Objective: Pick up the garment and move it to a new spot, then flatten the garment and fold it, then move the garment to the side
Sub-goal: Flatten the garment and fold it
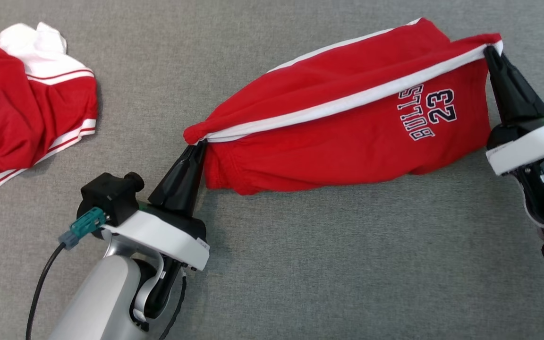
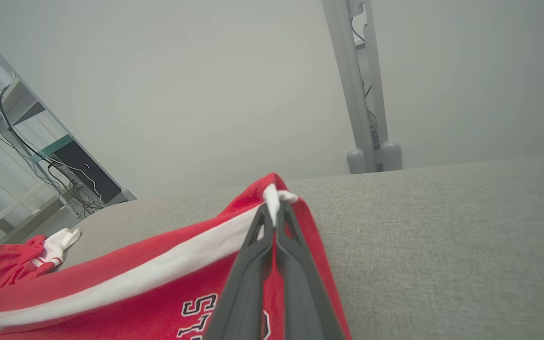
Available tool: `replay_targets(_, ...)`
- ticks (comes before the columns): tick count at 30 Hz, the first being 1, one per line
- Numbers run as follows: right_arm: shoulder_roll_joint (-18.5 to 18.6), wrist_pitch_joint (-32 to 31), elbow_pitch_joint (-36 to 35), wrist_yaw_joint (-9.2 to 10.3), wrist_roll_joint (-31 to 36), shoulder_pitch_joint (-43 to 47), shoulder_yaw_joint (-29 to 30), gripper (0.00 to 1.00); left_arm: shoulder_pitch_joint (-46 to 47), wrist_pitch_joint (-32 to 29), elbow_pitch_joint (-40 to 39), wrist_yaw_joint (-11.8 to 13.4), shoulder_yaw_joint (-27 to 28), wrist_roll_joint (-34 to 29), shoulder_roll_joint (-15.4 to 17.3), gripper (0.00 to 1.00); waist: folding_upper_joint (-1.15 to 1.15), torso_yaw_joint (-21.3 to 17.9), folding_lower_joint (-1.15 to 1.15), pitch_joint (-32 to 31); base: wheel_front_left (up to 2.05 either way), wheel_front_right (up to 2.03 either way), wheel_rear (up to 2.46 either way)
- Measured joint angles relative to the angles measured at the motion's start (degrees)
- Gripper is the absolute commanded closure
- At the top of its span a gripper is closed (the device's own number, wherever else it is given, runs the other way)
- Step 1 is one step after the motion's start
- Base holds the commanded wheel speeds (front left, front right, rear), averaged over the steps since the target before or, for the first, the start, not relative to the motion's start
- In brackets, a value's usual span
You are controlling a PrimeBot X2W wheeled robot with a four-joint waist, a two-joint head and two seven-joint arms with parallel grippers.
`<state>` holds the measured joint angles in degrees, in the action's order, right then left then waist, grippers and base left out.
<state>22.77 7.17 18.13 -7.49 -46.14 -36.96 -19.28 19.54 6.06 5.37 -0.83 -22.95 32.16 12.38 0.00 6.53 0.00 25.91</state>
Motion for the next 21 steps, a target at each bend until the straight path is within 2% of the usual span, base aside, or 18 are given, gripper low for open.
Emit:
replay_targets(6,1.03,1.16,6.93,0.00,-3.04,-7.89,-4.97,1.00,3.61,1.12,4.07,-1.21,-0.41,0.05,-0.96,1.00,0.00,2.31,0.00,2.73,0.00,0.00,0.00)
replay_targets(11,1.18,2.24,11.17,0.00,-4.93,-10.90,-7.82,1.00,5.47,1.60,6.71,-2.09,-1.07,0.14,-1.75,1.00,0.00,2.96,0.00,3.64,0.00,0.00,0.00)
replay_targets(12,1.18,2.48,12.01,0.00,-5.47,-11.51,-8.57,0.87,5.80,1.63,7.20,-2.22,-1.27,0.15,-1.90,0.71,0.00,2.97,0.00,3.78,0.00,0.00,0.00)
replay_targets(13,1.20,2.96,12.72,0.00,-5.75,-12.09,-9.23,0.49,6.04,1.64,7.78,-2.48,-1.44,0.15,-1.97,0.25,0.00,2.93,0.00,3.88,0.00,0.00,0.00)
replay_targets(14,1.15,3.48,13.18,0.00,-6.06,-12.45,-9.82,0.00,6.25,2.01,8.25,-2.56,-1.62,0.07,-1.94,0.00,0.00,2.87,0.00,3.93,0.00,0.00,0.00)
replay_targets(21,0.91,7.53,15.53,0.01,-4.57,-12.83,-11.31,0.00,6.44,5.66,9.37,-0.79,-1.31,-2.29,-1.42,0.00,0.00,1.69,0.00,3.02,0.00,0.00,0.00)
